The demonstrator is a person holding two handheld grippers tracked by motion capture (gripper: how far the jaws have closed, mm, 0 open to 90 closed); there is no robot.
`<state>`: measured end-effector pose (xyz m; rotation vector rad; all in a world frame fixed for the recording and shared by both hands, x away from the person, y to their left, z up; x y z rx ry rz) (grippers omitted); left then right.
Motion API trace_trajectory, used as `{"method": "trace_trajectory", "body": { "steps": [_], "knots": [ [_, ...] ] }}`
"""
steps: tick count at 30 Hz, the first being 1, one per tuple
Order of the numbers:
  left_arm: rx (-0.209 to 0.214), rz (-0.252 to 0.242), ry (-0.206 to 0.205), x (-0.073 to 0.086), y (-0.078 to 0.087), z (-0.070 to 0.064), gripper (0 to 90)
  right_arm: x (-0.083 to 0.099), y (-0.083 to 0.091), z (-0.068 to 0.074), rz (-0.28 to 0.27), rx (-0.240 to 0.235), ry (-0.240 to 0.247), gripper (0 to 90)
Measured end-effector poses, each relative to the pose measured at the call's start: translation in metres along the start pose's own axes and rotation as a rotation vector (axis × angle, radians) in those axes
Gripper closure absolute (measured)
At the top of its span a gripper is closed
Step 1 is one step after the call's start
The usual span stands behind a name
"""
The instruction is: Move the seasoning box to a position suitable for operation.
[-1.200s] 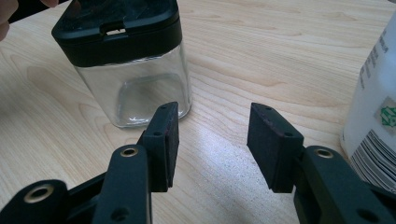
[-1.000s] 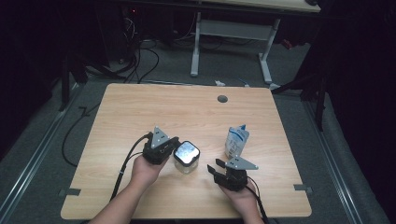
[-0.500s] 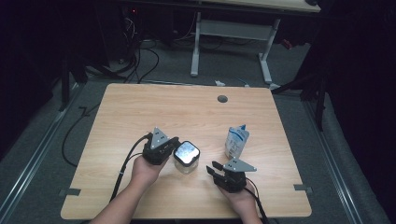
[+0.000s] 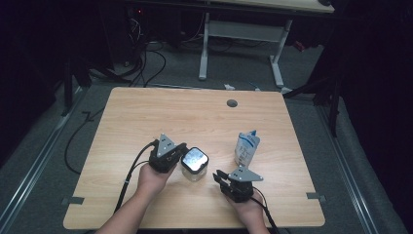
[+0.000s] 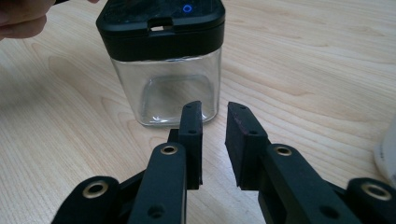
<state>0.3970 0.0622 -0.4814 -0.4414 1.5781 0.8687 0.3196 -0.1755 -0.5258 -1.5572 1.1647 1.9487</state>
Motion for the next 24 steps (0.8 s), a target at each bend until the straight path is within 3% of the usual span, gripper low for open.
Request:
{"method": "trace_trajectory", "body": {
  "steps": [9,14,24],
  "knots": [
    [-0.002,-0.013,0.005,0.001,-0.001,0.0,90.0,-0.002,-0.006,0.01,0.0,-0.028,0.017,81.4],
    [-0.004,-0.02,0.013,0.002,-0.001,0.0,90.0,-0.008,-0.008,0.013,-0.017,-0.036,0.019,88.7],
    [-0.006,-0.022,0.027,0.002,-0.001,0.001,90.0,-0.013,-0.012,0.014,-0.025,-0.015,0.034,88.9]
  ]
}}
Point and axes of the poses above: each handheld gripper's, and its own axes: y roughly backward along the jaws, x roughly out of its underside, z roughly to its left, the point moved 2 cm from there along -y, roughly forward along the jaws, and after that the axes turned 9 degrees about -z, right-handed, at the moved point
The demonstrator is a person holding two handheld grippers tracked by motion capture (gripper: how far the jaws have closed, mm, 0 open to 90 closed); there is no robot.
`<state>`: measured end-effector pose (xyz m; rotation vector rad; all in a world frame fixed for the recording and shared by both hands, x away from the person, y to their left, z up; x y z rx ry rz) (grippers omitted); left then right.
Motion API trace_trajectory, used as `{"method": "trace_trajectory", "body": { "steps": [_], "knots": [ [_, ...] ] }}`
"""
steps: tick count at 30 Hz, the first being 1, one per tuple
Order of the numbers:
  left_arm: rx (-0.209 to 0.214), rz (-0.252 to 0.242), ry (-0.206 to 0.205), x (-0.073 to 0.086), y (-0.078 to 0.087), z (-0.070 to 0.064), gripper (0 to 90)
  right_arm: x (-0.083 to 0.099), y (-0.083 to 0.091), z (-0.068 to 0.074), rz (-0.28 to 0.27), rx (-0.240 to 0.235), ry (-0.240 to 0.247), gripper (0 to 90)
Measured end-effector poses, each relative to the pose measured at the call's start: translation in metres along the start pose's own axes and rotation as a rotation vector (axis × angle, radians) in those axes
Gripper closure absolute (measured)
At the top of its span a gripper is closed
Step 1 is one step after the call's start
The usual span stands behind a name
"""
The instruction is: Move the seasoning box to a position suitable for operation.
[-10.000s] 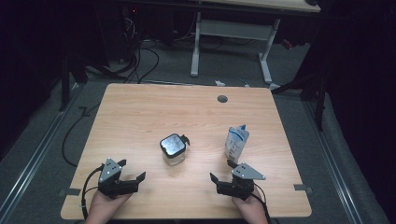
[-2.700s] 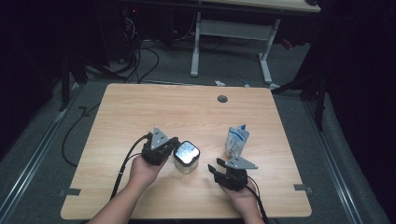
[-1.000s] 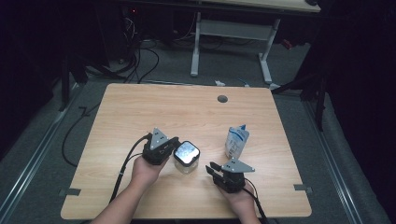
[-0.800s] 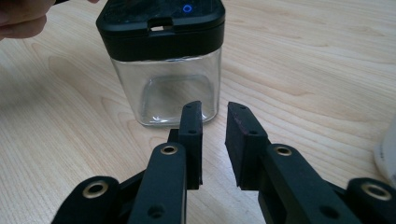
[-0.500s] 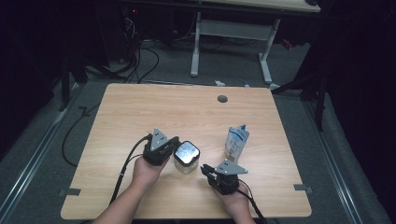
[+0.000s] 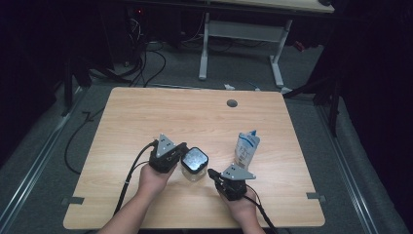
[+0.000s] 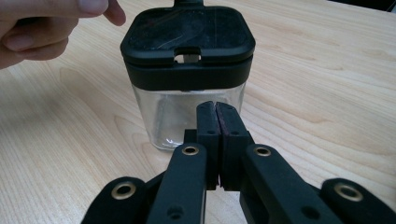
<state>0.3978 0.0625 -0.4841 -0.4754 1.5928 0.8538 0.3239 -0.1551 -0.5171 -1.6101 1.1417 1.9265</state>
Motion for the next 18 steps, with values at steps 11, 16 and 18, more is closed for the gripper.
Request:
{"method": "trace_trajectory", "body": {
  "steps": [11,16,18],
  "knots": [
    [0.001,-0.008,0.009,0.0009,-0.0006,0.0012,90.0,-0.0061,0.0003,-0.0034,-0.01,-0.011,0.021,85.2],
    [0.001,-0.007,0.015,0.0005,-0.0007,0.0012,90.0,-0.0072,0.0008,-0.0036,-0.012,-0.021,0.036,86.0],
    [-0.001,-0.008,0.016,0.0007,-0.0009,0.0011,90.0,-0.0084,0.0018,-0.0028,-0.022,-0.024,0.042,87.3]
  ]
}}
Point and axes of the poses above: each handheld gripper's, and its own axes: y roughly backward along the jaws, x roughly out of its underside, z roughly to its left, the point moved 2 cm from there along -y, roughly forward along the jaws, and after that the axes turned 9 degrees about -z, right-handed, at the moved point
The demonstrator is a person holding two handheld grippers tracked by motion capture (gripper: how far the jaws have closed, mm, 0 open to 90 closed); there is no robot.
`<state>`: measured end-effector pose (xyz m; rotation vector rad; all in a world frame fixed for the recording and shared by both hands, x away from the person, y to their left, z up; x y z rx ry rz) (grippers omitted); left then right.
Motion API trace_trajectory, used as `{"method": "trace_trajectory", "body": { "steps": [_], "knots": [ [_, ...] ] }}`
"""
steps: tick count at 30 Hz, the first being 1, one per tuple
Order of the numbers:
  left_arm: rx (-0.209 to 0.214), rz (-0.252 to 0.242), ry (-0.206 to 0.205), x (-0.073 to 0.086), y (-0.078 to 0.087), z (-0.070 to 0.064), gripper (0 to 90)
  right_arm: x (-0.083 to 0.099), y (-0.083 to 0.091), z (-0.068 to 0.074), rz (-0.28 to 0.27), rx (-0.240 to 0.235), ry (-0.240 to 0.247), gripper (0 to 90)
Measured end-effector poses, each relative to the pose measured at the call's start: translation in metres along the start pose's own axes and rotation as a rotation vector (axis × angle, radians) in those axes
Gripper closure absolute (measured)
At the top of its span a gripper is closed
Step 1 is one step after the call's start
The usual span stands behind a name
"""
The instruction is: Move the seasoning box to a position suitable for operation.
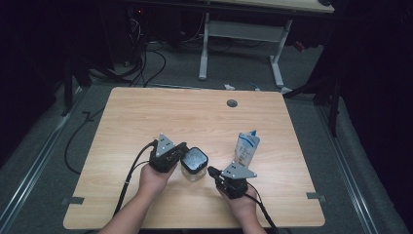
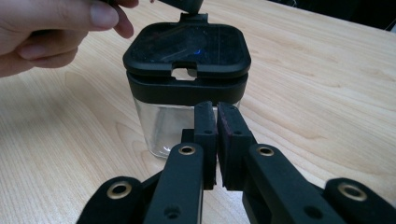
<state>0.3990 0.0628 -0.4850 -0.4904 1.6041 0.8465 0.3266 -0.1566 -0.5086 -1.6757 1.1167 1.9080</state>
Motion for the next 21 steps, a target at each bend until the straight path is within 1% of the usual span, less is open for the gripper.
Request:
{"method": "trace_trajectory", "body": {
  "steps": [4,7,12,18,21],
  "knots": [
    [0.001,-0.002,0.005,0.0002,0.0001,0.0,90.0,-0.0005,-0.0005,-0.0002,0.001,0.009,0.001,89.8],
    [0.0,-0.002,0.006,0.0002,0.0,0.0002,90.0,-0.0024,-0.001,0.0002,-0.003,0.012,-0.006,89.9],
    [-0.002,-0.004,0.011,0.0007,-0.0003,0.0009,90.0,-0.0077,-0.0013,0.0006,-0.011,0.014,-0.003,89.9],
    [-0.003,-0.006,0.016,0.0011,-0.0011,0.0013,90.0,-0.0093,-0.0015,0.0013,-0.022,0.019,-0.004,89.9],
    [0.001,-0.005,0.022,0.0009,-0.0012,0.0022,90.0,-0.0102,-0.0024,0.0001,-0.037,0.026,-0.019,89.9]
  ]
}}
Point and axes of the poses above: each handheld gripper's, and its own axes: y roughly backward along the jaws, x roughly out of its underside, z roughly to its left, the point moved 2 cm from there along -y, roughly forward along the jaws, and after that the axes turned 9 degrees about -z, right-handed, at the moved point
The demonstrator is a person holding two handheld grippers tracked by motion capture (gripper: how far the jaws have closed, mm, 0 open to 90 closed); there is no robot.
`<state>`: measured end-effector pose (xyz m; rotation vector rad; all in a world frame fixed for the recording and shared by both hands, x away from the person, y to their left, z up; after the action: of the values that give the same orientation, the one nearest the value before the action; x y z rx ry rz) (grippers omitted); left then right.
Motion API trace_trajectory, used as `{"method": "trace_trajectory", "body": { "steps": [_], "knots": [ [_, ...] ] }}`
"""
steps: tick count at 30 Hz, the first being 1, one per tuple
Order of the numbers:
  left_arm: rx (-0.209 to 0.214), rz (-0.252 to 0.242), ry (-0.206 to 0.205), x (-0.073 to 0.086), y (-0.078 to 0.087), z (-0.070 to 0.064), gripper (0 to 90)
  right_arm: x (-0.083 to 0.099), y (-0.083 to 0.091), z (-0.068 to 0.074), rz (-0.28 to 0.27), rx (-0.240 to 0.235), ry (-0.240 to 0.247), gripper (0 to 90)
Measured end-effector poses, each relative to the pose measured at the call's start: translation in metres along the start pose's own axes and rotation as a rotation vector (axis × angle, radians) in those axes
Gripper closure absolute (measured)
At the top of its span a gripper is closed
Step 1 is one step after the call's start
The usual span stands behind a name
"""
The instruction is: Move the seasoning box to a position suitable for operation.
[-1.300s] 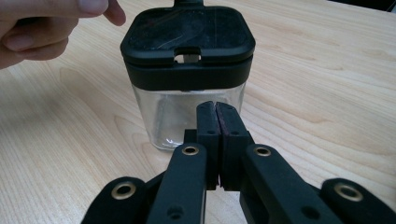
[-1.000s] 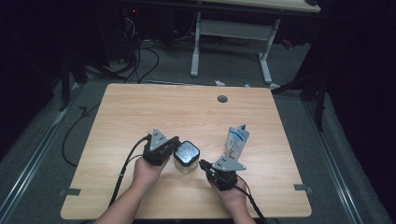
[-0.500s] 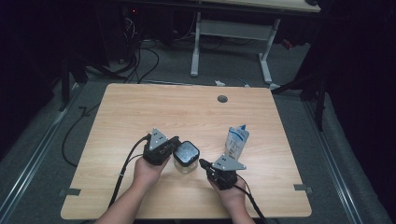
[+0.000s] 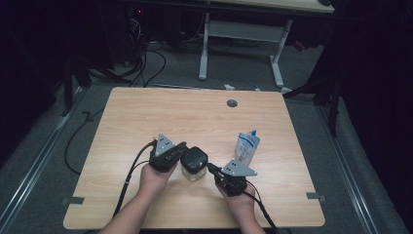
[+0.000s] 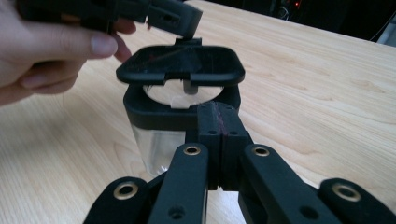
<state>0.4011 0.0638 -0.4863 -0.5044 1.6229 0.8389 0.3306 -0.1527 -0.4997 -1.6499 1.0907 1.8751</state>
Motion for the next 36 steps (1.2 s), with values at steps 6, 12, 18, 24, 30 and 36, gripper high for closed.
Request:
{"method": "trace_trajectory", "body": {
  "steps": [6,12,18,24,30,36],
  "knots": [
    [-0.003,-0.001,0.001,0.0,0.0,0.001,90.0,-0.002,-0.007,0.0,-0.002,0.004,-0.013,89.9],
    [0.005,-0.004,0.006,0.0,0.0,0.001,90.0,-0.002,-0.008,0.0,-0.008,0.007,-0.02,89.9],
    [0.008,-0.003,0.01,0.001,0.0,0.001,90.0,-0.006,-0.007,-0.001,-0.024,0.001,-0.031,89.8],
    [0.01,-0.028,0.033,0.0,0.01,0.005,88.3,-0.013,-0.007,0.0,-0.041,-0.004,-0.02,89.9],
    [0.032,-0.009,0.006,0.013,0.033,0.005,82.9,-0.015,-0.007,0.001,-0.044,-0.009,-0.027,89.9],
    [0.076,0.012,0.01,0.026,0.052,-0.006,78.4,-0.022,-0.008,0.002,-0.052,-0.013,-0.026,89.8]
  ]
}}
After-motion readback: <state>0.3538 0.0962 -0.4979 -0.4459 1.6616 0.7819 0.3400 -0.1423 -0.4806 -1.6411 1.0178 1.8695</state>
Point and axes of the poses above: each handheld gripper's, and its own axes: y roughly backward along the jaws, x roughly out of its underside, z roughly to its left, the point moved 2 cm from there along -y, roughly forward along the jaws, and after that the axes turned 9 degrees about -z, right-handed, at the moved point
